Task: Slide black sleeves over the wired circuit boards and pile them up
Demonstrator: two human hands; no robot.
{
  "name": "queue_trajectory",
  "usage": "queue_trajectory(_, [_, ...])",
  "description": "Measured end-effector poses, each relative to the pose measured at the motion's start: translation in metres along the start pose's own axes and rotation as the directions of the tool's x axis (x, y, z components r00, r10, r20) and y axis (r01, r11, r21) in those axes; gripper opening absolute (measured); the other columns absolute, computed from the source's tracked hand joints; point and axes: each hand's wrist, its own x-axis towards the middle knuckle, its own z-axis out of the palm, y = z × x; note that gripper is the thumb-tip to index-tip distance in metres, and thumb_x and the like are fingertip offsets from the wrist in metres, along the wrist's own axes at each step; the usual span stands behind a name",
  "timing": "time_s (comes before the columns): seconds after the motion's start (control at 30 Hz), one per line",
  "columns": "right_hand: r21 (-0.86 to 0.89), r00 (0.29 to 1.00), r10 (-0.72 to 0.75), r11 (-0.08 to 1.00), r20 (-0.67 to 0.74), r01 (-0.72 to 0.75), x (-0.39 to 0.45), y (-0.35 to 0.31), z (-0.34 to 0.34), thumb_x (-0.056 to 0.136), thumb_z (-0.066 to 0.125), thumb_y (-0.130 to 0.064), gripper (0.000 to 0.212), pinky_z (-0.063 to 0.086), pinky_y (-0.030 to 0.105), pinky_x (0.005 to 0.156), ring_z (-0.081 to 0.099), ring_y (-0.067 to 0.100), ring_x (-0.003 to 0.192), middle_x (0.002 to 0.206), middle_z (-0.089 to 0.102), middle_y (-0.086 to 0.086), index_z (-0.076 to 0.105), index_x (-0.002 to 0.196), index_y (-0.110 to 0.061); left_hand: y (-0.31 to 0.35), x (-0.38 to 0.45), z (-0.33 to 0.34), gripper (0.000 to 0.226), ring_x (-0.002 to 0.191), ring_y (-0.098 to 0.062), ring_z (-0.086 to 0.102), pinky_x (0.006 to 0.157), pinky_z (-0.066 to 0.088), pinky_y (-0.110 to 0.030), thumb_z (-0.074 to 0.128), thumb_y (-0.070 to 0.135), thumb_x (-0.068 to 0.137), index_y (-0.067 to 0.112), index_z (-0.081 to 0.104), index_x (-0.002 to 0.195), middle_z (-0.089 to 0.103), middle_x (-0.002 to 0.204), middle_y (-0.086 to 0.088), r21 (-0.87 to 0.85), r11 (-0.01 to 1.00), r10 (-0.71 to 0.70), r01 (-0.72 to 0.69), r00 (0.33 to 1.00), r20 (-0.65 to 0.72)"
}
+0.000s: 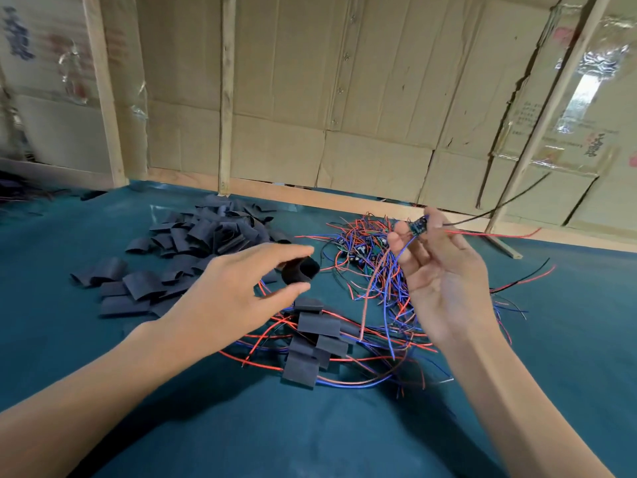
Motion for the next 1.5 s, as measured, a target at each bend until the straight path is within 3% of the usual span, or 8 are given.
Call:
queue_trajectory(0.23, [0.053,0.997,0.05,0.997,0.066,-0.053,-0.009,0.01,0.011,0.102,0.051,-0.006,0.013,0.059,0.037,0.084,0.072,0.032,0.103,0.083,0.065,0.008,0.061,0.093,-0.005,0.014,-0.002,0.01,0.021,0.084,-0.002,0.068,0.082,0.049,-0.012,0.072,0.022,0.082,0.033,0.066,0.098,0.072,0.094,0.018,-0.27,0.943,-0.21,0.196,0.977,-0.025])
queue_trajectory(0.33, [0.037,0.983,0.102,0.993,0.154,-0.109,-0.017,0.016,0.019,0.098,0.052,-0.007,0.007,0.059,0.037,0.085,0.07,0.033,0.109,0.098,0.069,0.013,0.058,0.095,-0.004,0.019,0.003,0.016,0.019,0.051,-0.023,0.046,0.059,0.047,-0.037,0.046,0.008,0.072,0.022,0.058,0.077,0.056,0.064,-0.002,-0.644,0.675,-0.379,0.361,0.918,0.117])
queue_trajectory(0.43, [0.021,0.951,0.14,0.988,0.274,-0.152,-0.026,0.022,0.024,0.097,0.052,-0.006,0.009,0.058,0.038,0.087,0.069,0.035,0.111,0.102,0.07,0.015,0.06,0.095,-0.005,0.023,0.012,0.013,0.019,0.037,-0.015,0.023,0.047,0.025,-0.028,0.058,0.032,0.072,0.015,0.067,0.072,0.039,0.054,-0.004,-0.716,0.444,-0.43,0.54,0.829,0.358])
queue_trajectory(0.53, [-0.037,0.932,0.141,0.99,0.335,-0.137,-0.032,0.028,0.027,0.096,0.052,-0.006,0.011,0.057,0.038,0.087,0.07,0.035,0.109,0.102,0.07,0.015,0.063,0.095,-0.007,0.025,0.009,0.012,0.057,0.039,-0.013,0.016,0.045,0.017,-0.022,0.055,0.067,0.084,0.014,0.075,0.09,0.036,0.056,-0.004,-0.605,0.516,-0.31,0.606,0.791,0.528])
queue_trajectory(0.67, [-0.169,0.937,0.109,0.984,0.333,-0.054,-0.032,0.029,0.024,0.093,0.058,-0.01,0.008,0.056,0.035,0.082,0.071,0.036,0.102,0.098,0.07,0.013,0.063,0.099,-0.007,0.034,0.004,0.011,0.047,0.043,-0.013,0.018,0.042,0.019,-0.019,0.056,0.054,0.089,0.01,0.072,0.08,0.028,0.063,-0.008,-0.603,0.476,-0.197,0.64,0.746,0.637])
queue_trajectory(1.0, [-0.477,0.868,0.36,0.862,0.342,-0.169,-0.032,0.033,0.016,0.092,0.065,-0.02,0.038,0.04,0.027,0.054,0.043,0.025,0.064,0.075,0.059,0.026,0.064,0.101,0.017,0.038,0.005,0.007,0.047,0.046,-0.012,0.026,0.045,0.023,-0.021,0.041,0.05,0.098,0.02,0.048,0.064,0.045,0.058,0.007,-0.559,0.591,-0.251,0.581,0.791,0.557])
queue_trajectory(1.27, [-0.43,0.963,0.125,0.903,0.238,-0.011,-0.021,0.027,0.019,0.086,0.073,-0.025,0.016,0.026,0.022,0.049,0.038,0.011,0.05,0.079,0.068,0.006,0.077,0.077,-0.013,0.025,0.004,0.001,0.042,0.049,-0.011,0.034,0.047,0.03,-0.013,0.041,0.044,0.1,0.014,0.051,0.072,0.045,0.059,0.003,-0.457,0.816,-0.201,0.355,0.914,0.352])
queue_trajectory(1.5, [-0.579,0.913,0.218,0.815,0.345,0.024,-0.031,0.047,0.021,0.092,0.067,-0.021,0.017,0.036,0.015,0.049,0.046,0.011,0.054,0.072,0.066,0.0,0.075,0.079,-0.015,0.016,0.002,0.0,0.037,0.046,-0.004,0.039,0.049,0.034,-0.015,0.044,0.041,0.1,0.023,0.058,0.071,0.053,0.056,0.001,-0.366,0.894,-0.147,0.259,0.94,0.307])
